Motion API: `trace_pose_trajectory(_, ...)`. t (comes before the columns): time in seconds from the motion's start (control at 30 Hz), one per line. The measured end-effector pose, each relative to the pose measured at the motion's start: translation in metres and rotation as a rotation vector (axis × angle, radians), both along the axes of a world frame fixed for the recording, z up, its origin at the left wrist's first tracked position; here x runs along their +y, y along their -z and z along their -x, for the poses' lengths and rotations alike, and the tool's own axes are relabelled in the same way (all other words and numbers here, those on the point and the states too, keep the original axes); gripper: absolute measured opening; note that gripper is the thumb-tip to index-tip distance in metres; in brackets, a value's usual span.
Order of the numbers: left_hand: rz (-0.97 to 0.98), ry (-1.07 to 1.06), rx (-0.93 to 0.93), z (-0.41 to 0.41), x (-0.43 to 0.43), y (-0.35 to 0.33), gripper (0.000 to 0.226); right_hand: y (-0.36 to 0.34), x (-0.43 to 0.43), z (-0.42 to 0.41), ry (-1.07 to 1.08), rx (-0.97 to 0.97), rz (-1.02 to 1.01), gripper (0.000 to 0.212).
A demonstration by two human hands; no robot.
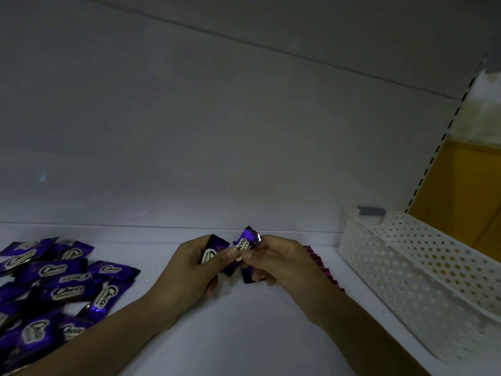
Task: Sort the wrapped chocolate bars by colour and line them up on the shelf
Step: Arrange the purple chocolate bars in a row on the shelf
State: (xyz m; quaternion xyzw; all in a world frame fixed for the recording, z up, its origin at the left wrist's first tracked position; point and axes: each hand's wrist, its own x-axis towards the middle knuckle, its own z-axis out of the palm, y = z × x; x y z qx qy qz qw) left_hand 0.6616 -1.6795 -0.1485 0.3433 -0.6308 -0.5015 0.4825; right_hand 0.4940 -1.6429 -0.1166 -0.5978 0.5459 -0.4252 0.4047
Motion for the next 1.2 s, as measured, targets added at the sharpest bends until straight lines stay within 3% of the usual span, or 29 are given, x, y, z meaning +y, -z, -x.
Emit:
trace_pose_trajectory(0.17, 0.0, -0.003, 0.028, 0.0, -0.001, 0.001, 0.032, -0.001, -0.001, 0.002, -0.012, -0.049, 0.075, 0.022)
trace_pose_trajectory(0.4, 0.073, 0.038, -0.065, 0.004, 0.003, 0.0, 0.02, -0.011, -0.001, 0.026, -0.12, 0.088, -0.009, 0.015)
trace_pose_trajectory(0.53, -0.088, -0.04, -0.02, 0.003, 0.0, 0.0, 0.031, -0.007, -0.004, 0.032, -0.009, 0.484, -0.029, 0.013)
trace_pose_trajectory(0.6, -0.092, -0.049, -0.024, 0.002, 0.0, -0.001, 0.034, -0.004, -0.004, 0.031, 0.063, 0.76, -0.02, 0.017)
trace_pose_trajectory(0.67, -0.06, -0.046, -0.019, 0.002, 0.001, -0.001, 0.03, -0.003, -0.004, 0.029, 0.118, 0.88, 0.03, 0.021)
trace_pose_trajectory(0.93, 0.047, -0.092, 0.027, 0.002, 0.002, 0.001, 0.009, 0.0, -0.003, 0.021, 0.134, 0.981, 0.192, 0.018)
trace_pose_trajectory(1.1, -0.015, -0.112, 0.134, 0.002, 0.002, 0.0, 0.007, 0.002, -0.003, 0.018, 0.146, 1.117, 0.264, 0.01)
trace_pose_trajectory(1.13, -0.026, -0.112, 0.154, 0.002, 0.002, 0.0, 0.007, 0.004, -0.003, 0.017, 0.16, 1.075, 0.309, 0.007)
trace_pose_trajectory(1.2, -0.061, -0.112, 0.204, 0.001, 0.0, 0.0, 0.005, 0.006, -0.002, 0.012, 0.2, 0.794, 0.357, 0.011)
